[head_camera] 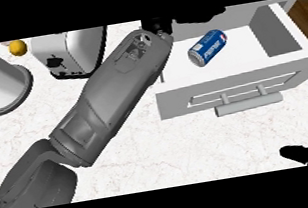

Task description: Pick up the can, place it into the drawer and close the drawer

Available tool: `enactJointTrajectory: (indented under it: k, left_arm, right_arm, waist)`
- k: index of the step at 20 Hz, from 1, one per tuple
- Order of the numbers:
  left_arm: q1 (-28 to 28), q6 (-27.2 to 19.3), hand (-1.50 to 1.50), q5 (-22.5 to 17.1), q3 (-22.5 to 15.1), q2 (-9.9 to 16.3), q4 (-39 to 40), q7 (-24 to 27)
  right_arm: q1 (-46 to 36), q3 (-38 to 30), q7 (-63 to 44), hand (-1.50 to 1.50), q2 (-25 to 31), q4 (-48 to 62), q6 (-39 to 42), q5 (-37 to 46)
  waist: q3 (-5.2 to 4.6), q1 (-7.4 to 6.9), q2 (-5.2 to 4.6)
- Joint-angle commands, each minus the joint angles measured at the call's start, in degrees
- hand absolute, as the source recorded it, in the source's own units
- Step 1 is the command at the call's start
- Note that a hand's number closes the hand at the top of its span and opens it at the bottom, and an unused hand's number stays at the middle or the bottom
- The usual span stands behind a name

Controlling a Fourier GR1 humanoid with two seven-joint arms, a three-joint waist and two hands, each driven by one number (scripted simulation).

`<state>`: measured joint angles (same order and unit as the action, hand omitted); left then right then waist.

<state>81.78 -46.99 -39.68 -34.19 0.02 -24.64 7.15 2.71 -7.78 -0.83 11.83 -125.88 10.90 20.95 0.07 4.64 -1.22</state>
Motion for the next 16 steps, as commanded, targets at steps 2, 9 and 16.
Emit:
enactJointTrajectory:
  k: [2,9,16]
  left_arm:
    - [-0.75,-0.57,-1.5,-0.76,0.13,-0.02,-0.73,2.65]
    - [0.42,-0.15,-1.5,-0.09,-0.2,-0.02,-0.31,-0.11]
    - [-0.98,-1.07,-1.5,2.1,-0.31,2.23,-7.08,-5.91]
  right_arm:
    - [-1.27,4.98,1.0,-1.5,2.02,2.74,-2.21,13.42]
    - [-3.96,13.67,1.46,-1.5,2.86,11.84,-5.9,29.94]
    - [-9.98,12.83,3.97,-1.5,1.4,30.36,-15.25,38.11]
  waist:
    - [-0.05,-1.91,0.25]
    - [-0.05,-3.73,0.65]
    - [-0.03,-6.22,1.37]
